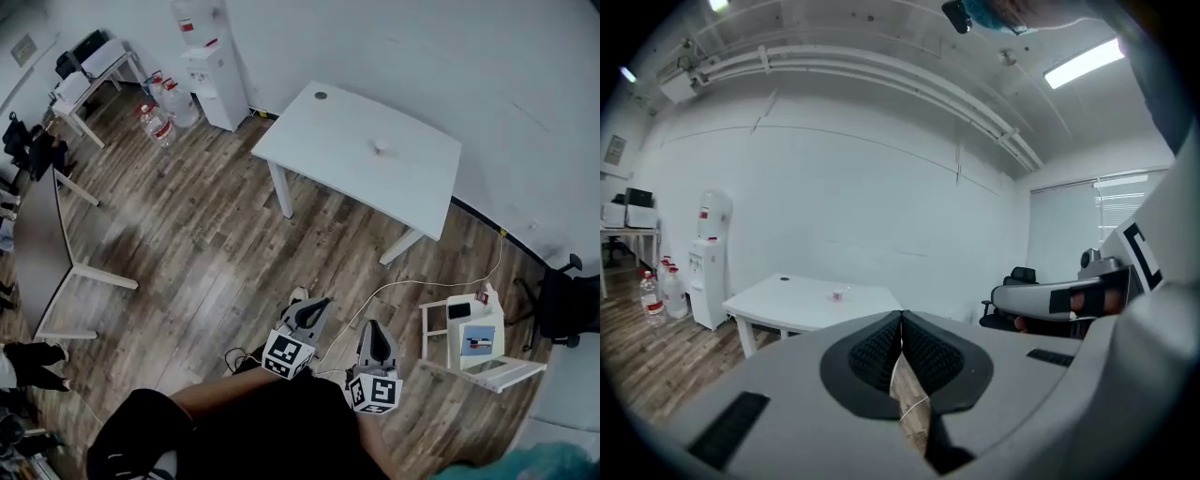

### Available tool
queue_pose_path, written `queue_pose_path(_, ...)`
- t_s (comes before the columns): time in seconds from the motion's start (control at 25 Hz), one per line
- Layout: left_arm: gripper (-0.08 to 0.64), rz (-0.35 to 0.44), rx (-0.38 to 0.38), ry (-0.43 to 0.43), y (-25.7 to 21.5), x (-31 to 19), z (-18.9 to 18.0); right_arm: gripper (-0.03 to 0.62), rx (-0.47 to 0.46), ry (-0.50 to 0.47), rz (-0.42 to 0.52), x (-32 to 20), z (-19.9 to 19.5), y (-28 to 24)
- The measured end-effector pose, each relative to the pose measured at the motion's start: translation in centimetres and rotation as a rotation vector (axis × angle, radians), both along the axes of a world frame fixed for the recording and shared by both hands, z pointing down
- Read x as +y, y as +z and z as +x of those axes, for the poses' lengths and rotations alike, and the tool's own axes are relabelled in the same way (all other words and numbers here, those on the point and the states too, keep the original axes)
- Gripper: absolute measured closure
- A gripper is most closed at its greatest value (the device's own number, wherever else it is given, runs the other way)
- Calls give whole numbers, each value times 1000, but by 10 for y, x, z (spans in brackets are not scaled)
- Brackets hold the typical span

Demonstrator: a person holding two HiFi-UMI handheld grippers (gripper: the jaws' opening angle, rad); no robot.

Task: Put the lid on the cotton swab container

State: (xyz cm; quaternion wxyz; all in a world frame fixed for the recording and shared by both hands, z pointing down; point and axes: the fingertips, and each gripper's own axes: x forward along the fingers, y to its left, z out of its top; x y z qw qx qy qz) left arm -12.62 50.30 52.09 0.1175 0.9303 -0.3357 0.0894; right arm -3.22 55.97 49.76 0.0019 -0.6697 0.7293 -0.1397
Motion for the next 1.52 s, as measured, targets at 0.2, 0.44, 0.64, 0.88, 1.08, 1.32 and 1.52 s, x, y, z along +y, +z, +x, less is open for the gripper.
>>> queue_pose_path(0.2, 548, -61, 49, 79, 11, -50, 26, 558, 48, 7, -92, -59, 12, 18)
queue_pose_path(0.44, 548, 15, 54, 216, -8, -145, 44, 558, 125, 28, -88, -158, 16, -7)
queue_pose_path(0.64, 547, 38, 107, 254, -30, -212, 49, 558, 277, 7, -60, -230, 5, -30)
queue_pose_path(0.88, 548, 17, 114, 199, -21, -285, 20, 558, 256, 8, -75, -305, -3, -26)
queue_pose_path(1.08, 548, -13, 94, 157, -4, -337, -10, 558, 226, -10, -93, -337, -20, -20)
queue_pose_path(1.32, 548, 6, 135, 106, -12, -368, -22, 558, 225, -8, -77, -362, -19, -24)
queue_pose_path(1.52, 548, 11, 159, 91, -14, -374, -22, 558, 214, -36, -80, -378, -26, -19)
